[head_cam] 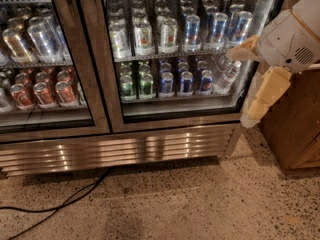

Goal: Open right fridge door

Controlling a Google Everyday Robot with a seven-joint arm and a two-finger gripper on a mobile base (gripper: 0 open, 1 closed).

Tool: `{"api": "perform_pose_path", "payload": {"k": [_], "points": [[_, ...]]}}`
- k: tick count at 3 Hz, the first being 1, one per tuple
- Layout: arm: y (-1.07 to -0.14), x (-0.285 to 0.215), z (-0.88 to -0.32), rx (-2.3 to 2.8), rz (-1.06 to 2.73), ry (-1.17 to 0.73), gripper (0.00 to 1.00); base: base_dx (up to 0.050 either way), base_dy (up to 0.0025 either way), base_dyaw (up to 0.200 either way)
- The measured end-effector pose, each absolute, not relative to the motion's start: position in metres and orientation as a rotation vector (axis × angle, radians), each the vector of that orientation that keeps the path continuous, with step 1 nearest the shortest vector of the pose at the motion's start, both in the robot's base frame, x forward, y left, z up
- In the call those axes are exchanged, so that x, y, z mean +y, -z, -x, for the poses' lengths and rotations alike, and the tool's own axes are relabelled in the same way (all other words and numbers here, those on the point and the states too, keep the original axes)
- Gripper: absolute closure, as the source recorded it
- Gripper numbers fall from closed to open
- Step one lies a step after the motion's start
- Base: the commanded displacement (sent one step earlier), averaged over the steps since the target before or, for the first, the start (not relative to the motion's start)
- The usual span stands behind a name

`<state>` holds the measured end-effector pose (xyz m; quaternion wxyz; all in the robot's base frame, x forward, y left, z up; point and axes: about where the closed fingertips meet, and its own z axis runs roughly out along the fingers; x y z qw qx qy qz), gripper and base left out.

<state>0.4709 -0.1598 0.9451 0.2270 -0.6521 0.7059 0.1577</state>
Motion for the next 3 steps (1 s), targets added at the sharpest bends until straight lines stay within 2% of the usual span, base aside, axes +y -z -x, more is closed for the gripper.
{"api": "perform_pose_path", "payload": {"k": [1, 3], "points": [[-0.951, -0.118, -0.466, 1.731, 1.799, -0.730, 0.00, 0.000, 0.00000, 0.000], [-0.996, -0.075, -0.443, 1.070, 1.627, -1.213, 0.00, 0.000, 0.00000, 0.000]]}}
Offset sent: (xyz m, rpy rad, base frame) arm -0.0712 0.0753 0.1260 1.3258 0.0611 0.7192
